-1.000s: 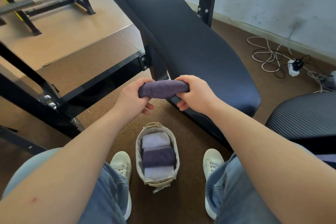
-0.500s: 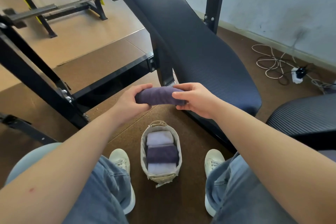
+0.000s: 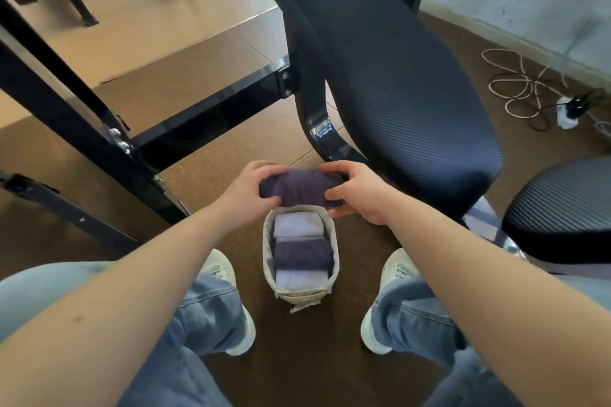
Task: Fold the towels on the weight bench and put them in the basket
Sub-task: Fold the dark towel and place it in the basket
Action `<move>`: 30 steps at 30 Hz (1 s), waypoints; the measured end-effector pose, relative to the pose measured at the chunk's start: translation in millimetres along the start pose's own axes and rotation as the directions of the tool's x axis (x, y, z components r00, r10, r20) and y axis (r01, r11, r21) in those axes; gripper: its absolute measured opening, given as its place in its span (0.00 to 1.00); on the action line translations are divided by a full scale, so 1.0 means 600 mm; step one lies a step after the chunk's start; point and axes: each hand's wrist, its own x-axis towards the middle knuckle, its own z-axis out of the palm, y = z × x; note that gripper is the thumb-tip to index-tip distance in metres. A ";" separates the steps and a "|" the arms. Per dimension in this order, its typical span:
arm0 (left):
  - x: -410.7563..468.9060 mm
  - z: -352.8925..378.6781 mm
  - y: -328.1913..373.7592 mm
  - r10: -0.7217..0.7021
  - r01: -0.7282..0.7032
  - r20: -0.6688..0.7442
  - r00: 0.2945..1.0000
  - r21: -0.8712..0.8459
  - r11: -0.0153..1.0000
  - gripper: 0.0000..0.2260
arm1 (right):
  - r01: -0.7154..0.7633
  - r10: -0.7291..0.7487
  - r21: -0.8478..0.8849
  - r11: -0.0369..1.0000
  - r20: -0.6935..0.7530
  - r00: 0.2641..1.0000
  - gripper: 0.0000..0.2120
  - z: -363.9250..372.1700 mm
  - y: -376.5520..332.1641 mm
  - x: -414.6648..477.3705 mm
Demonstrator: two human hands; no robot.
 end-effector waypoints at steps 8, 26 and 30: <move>0.020 0.071 -0.067 0.029 -0.024 -0.035 0.999 0.140 0.990 0.24 | -0.146 0.184 0.217 0.965 -0.169 0.968 0.22 0.043 0.083 0.089; 0.080 0.204 -0.196 -0.255 0.257 -0.034 0.966 0.080 0.963 0.17 | -0.355 0.362 0.234 0.905 0.012 0.932 0.28 0.064 0.198 0.219; 0.089 0.214 -0.207 -0.376 0.374 -0.058 0.925 -0.050 0.926 0.18 | -0.326 0.339 0.226 0.918 -0.020 0.940 0.26 0.065 0.209 0.240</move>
